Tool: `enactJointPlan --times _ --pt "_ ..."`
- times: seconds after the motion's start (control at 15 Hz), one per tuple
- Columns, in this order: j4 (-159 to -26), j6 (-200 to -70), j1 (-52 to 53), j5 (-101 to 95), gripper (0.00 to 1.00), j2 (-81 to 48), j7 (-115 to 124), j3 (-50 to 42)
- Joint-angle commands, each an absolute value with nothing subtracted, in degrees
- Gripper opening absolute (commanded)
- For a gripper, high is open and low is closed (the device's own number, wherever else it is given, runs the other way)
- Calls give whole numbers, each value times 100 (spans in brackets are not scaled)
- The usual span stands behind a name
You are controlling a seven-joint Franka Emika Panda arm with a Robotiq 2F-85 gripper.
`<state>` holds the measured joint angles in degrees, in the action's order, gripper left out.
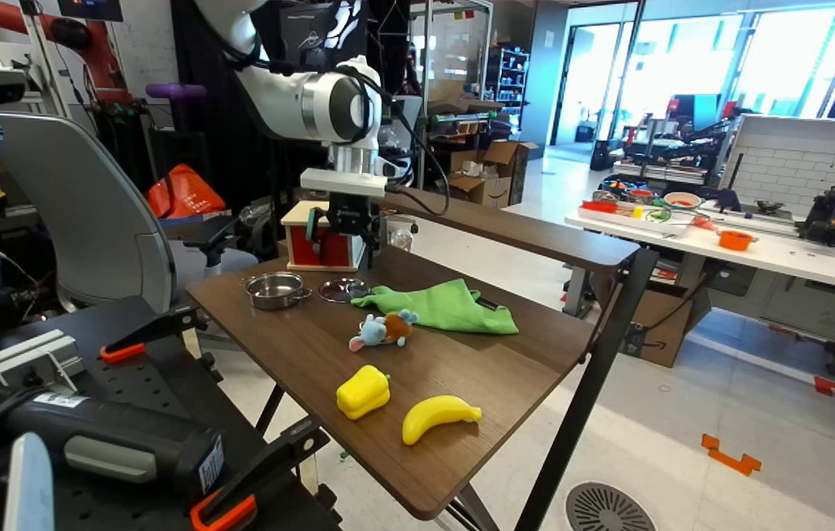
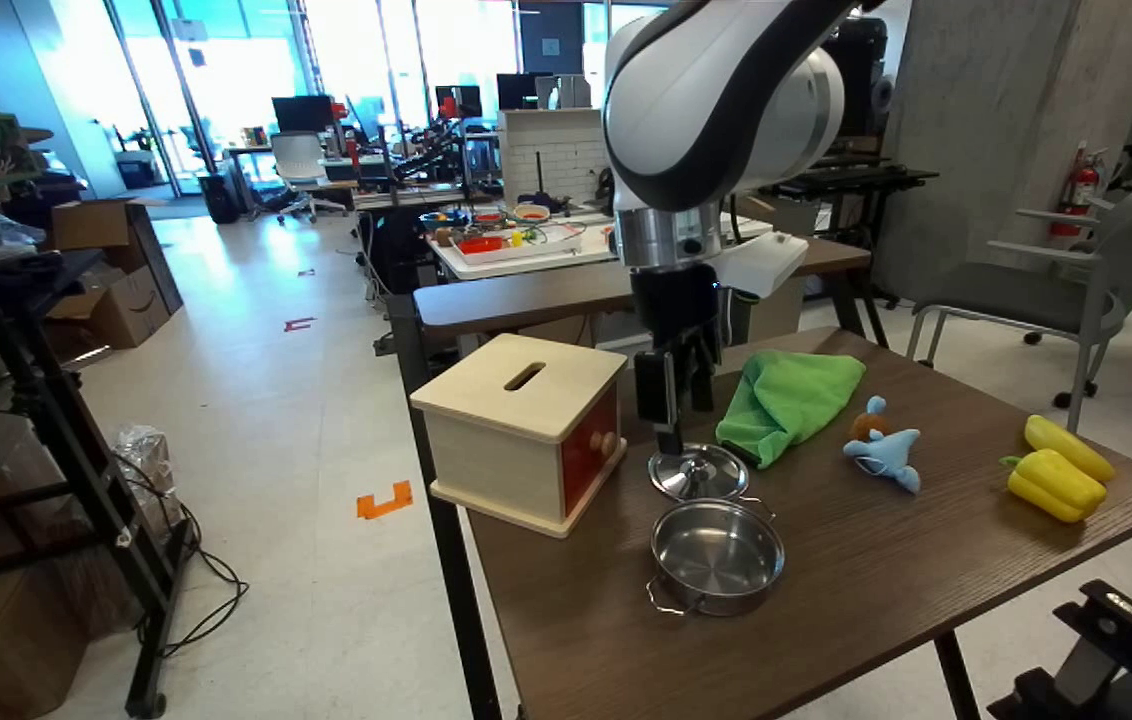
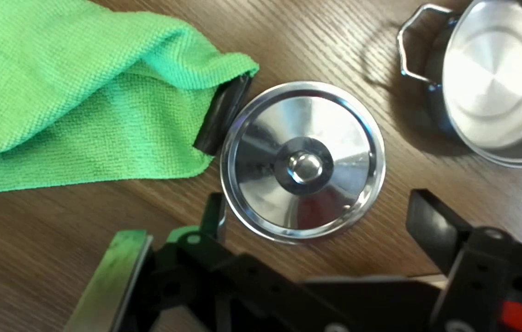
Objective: Pick up the lid from the pot and put it on the table. Pick up the banana toy and put it in the silver pot.
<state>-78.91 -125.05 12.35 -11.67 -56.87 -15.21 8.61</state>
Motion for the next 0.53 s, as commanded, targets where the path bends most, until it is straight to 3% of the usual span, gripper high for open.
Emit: enactJointPlan --times 0.0,0.47 --pt "-8939 -12293 1189 -1199 100 -4682 -1432 778" --pt "-10884 -13070 518 -905 100 -3281 -534 321"
